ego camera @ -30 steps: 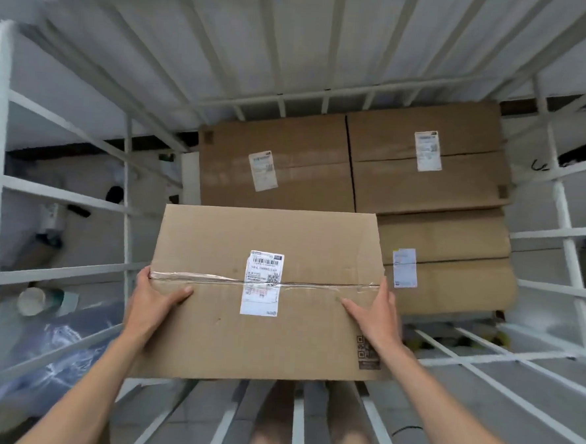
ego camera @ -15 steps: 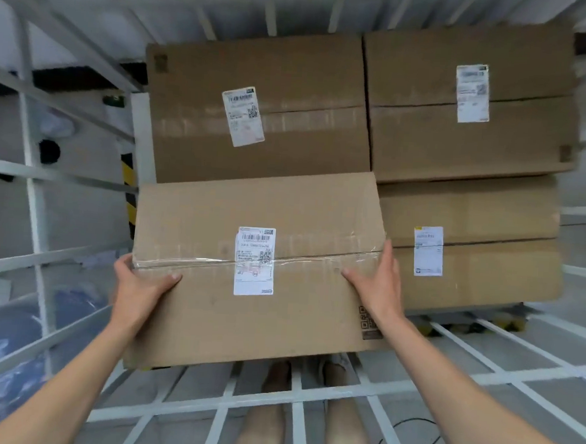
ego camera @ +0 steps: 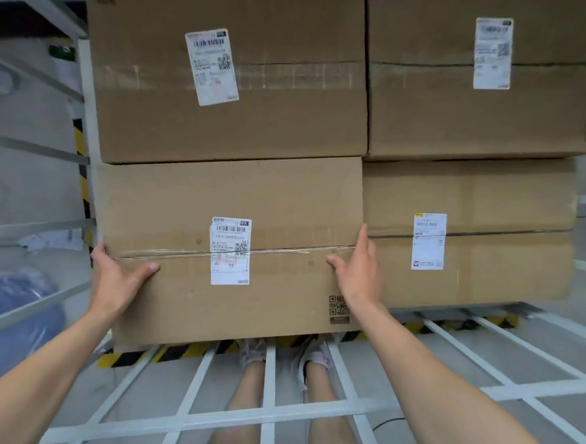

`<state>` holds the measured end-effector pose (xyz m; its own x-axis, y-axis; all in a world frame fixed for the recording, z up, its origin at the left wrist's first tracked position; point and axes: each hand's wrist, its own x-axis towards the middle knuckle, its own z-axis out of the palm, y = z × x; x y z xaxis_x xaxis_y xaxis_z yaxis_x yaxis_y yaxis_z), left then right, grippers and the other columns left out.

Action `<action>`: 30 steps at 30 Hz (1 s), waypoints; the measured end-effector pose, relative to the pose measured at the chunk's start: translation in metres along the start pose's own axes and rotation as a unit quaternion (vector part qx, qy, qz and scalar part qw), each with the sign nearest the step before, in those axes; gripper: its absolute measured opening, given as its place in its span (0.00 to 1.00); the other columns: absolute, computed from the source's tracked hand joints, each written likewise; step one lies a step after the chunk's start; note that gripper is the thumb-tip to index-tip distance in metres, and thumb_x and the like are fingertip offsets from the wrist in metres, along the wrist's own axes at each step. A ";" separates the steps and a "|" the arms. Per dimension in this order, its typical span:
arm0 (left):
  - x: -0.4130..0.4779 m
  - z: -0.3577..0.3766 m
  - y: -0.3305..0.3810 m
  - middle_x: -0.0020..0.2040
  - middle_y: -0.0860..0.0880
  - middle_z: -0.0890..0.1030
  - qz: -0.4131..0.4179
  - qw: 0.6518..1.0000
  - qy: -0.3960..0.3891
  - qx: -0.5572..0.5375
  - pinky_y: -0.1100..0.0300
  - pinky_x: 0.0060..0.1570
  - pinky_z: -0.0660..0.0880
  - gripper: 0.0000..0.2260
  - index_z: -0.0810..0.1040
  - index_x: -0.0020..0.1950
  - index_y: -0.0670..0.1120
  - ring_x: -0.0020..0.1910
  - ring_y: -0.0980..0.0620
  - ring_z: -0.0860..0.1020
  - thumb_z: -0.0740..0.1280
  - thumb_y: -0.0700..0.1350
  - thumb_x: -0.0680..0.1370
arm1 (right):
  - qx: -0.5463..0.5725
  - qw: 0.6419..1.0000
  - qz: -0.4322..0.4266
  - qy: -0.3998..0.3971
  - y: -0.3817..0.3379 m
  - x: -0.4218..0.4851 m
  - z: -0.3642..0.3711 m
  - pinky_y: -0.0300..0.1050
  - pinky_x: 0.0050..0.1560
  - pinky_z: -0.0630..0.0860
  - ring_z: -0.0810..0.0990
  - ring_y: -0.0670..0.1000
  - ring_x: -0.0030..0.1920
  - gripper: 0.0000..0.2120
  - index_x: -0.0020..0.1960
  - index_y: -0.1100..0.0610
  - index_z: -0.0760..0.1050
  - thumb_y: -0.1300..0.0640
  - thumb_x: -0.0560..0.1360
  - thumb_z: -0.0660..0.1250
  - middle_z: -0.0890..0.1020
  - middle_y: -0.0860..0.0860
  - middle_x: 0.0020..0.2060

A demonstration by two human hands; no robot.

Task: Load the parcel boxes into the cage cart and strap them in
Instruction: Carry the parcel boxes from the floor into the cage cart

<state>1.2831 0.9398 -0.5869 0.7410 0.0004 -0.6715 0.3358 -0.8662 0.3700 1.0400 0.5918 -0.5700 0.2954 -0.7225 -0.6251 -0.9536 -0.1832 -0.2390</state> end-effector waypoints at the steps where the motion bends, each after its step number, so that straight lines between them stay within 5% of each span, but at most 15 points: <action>1: 0.003 0.000 -0.001 0.75 0.39 0.66 0.003 1.000 -0.006 0.014 0.42 0.71 0.66 0.47 0.51 0.77 0.44 0.72 0.39 0.68 0.79 0.50 0.71 | -0.022 1.000 -0.007 0.003 0.001 0.001 0.000 0.53 0.55 0.76 0.75 0.58 0.67 0.46 0.82 0.51 0.47 0.43 0.75 0.72 0.66 0.52 0.76; 5: -0.007 -0.001 0.017 0.77 0.37 0.60 0.021 0.992 -0.014 0.121 0.35 0.73 0.61 0.48 0.51 0.79 0.43 0.76 0.36 0.61 0.78 0.54 0.70 | -0.085 0.996 -0.031 -0.018 -0.001 -0.010 -0.010 0.53 0.62 0.74 0.66 0.57 0.75 0.45 0.82 0.52 0.45 0.42 0.77 0.68 0.58 0.53 0.80; 9: -0.071 0.012 0.079 0.82 0.41 0.46 0.071 0.972 -0.056 0.218 0.34 0.75 0.49 0.50 0.42 0.82 0.53 0.81 0.41 0.46 0.73 0.62 0.73 | -0.126 0.989 -0.067 -0.045 -0.017 -0.046 -0.049 0.54 0.69 0.70 0.59 0.58 0.78 0.46 0.82 0.54 0.44 0.40 0.77 0.68 0.52 0.55 0.81; 18: -0.291 -0.013 0.232 0.82 0.45 0.48 0.222 0.908 -0.124 0.333 0.27 0.72 0.48 0.43 0.45 0.82 0.56 0.81 0.45 0.43 0.67 0.63 0.76 | -0.122 0.985 -0.091 -0.079 -0.039 -0.203 -0.205 0.58 0.78 0.54 0.50 0.58 0.80 0.45 0.82 0.51 0.44 0.37 0.77 0.65 0.47 0.54 0.82; 26: -0.459 -0.023 0.331 0.82 0.44 0.50 0.372 0.846 -0.122 0.363 0.27 0.72 0.49 0.43 0.47 0.82 0.56 0.81 0.42 0.46 0.68 0.64 0.75 | -0.041 0.999 -0.032 0.015 0.023 -0.304 -0.368 0.60 0.78 0.52 0.46 0.58 0.81 0.40 0.82 0.48 0.45 0.43 0.78 0.64 0.47 0.52 0.82; 30: -0.550 0.016 0.387 0.82 0.44 0.50 0.474 0.774 -0.160 0.387 0.28 0.72 0.48 0.42 0.48 0.82 0.56 0.81 0.43 0.45 0.67 0.64 0.75 | -0.011 0.995 0.023 0.093 0.093 -0.348 -0.434 0.61 0.78 0.49 0.45 0.58 0.81 0.42 0.82 0.47 0.44 0.43 0.78 0.65 0.47 0.52 0.82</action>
<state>0.9963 0.5961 -0.0842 0.2168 -0.8362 -0.5038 -0.8127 -0.4405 0.3814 0.8236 0.5371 -0.0523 0.2380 -0.8414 -0.4852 -0.9673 -0.1602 -0.1966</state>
